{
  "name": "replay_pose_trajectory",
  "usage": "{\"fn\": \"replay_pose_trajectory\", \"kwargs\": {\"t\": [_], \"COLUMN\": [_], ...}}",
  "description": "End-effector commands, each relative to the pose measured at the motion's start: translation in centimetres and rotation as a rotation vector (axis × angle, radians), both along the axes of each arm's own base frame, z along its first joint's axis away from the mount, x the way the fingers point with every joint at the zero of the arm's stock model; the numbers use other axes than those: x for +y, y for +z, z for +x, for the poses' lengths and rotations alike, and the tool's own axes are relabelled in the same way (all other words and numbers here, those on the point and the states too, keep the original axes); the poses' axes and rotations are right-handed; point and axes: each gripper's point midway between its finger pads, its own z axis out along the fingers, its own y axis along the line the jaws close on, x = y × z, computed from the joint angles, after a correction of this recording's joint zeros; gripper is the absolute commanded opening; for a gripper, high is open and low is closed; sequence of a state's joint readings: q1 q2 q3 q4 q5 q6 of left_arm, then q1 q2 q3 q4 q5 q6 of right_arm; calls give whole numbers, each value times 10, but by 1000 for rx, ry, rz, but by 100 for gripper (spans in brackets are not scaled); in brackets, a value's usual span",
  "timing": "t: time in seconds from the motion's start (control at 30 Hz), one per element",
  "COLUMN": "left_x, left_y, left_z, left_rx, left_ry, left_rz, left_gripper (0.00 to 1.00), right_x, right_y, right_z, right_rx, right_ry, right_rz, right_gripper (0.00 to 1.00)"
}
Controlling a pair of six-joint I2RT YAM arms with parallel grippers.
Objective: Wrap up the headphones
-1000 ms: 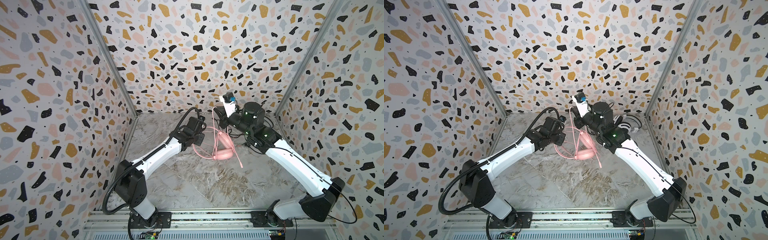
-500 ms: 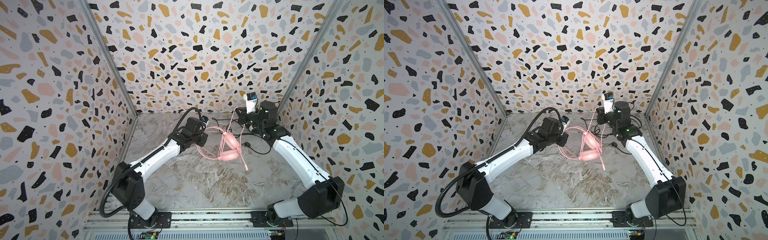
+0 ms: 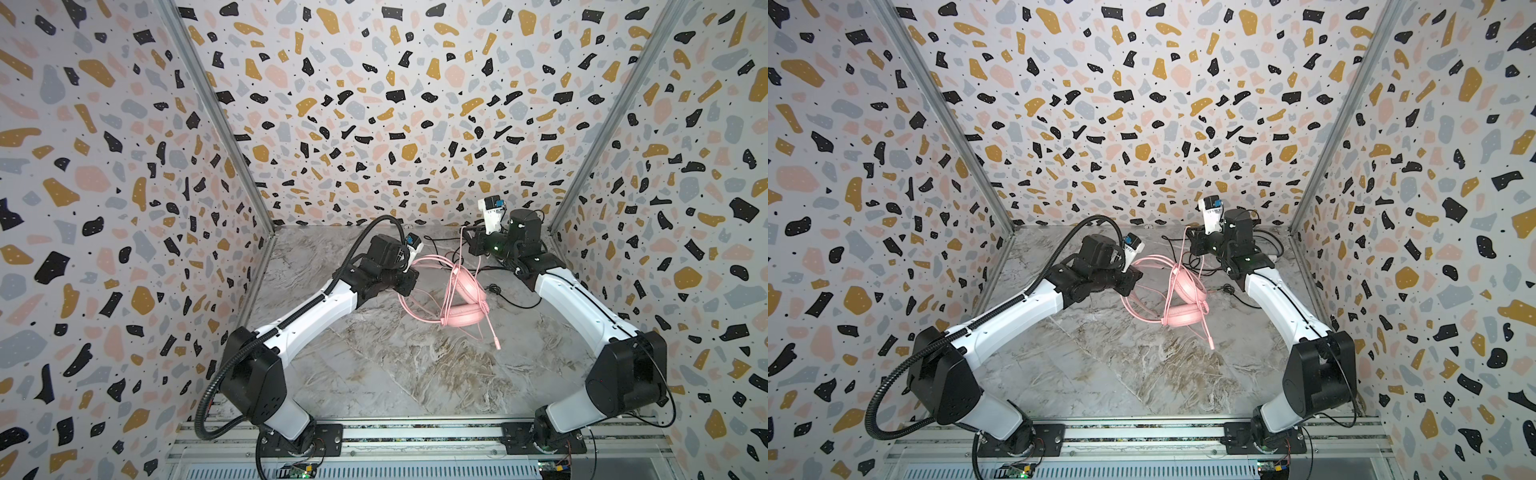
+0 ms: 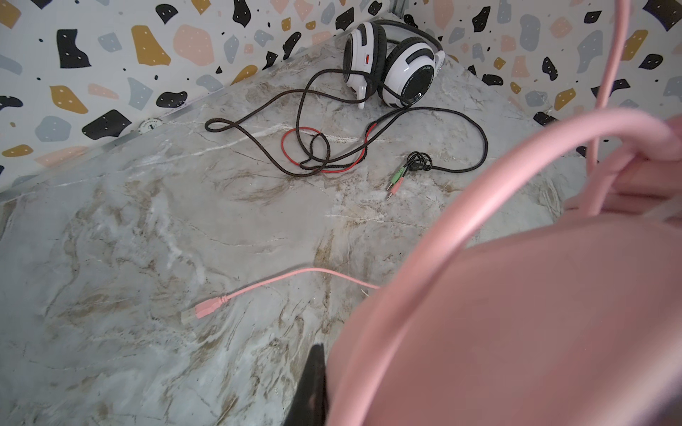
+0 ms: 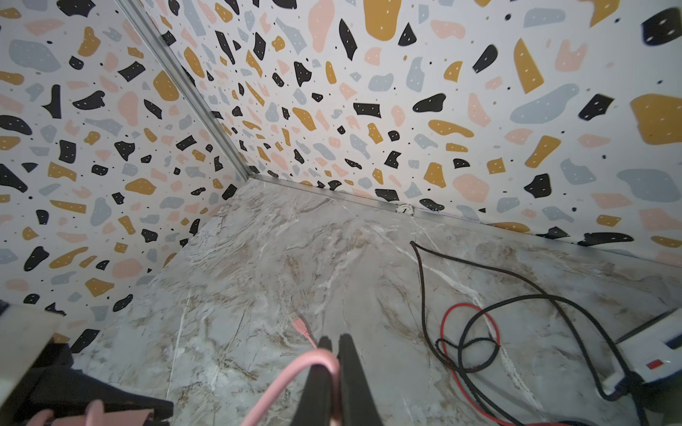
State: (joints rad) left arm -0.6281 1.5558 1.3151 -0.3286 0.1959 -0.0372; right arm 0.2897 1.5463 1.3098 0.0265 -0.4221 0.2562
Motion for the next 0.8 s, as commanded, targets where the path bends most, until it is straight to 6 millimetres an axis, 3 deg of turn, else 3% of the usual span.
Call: {"fn": "replay_pose_trajectory", "kwargs": {"t": [0.0,0.23,0.47,0.63,0.77], "left_x": [-21,-24,-27,-24,-21], "left_y": [28,30,19,17,21], "left_z": [-28,-30,-29,-24,-24], "left_rx": [-31,-20,15,2,-13], "left_ry": [-171,-189,-190,-163,-153], "left_rz": [-94,-105,-94,-73,-70], "left_gripper": [0,0,0,0,0], "right_x": [2,23,41,39,21], "right_y": [2,-14,3,8,-7], "right_z": [11,7,8,16,26], "right_rx": [-23,-4,-41,-57,-19], "right_ry": [-23,14,33,11,-16], "right_rz": [25,3,10,-6,2], "right_gripper": [0,0,0,0,0]}}
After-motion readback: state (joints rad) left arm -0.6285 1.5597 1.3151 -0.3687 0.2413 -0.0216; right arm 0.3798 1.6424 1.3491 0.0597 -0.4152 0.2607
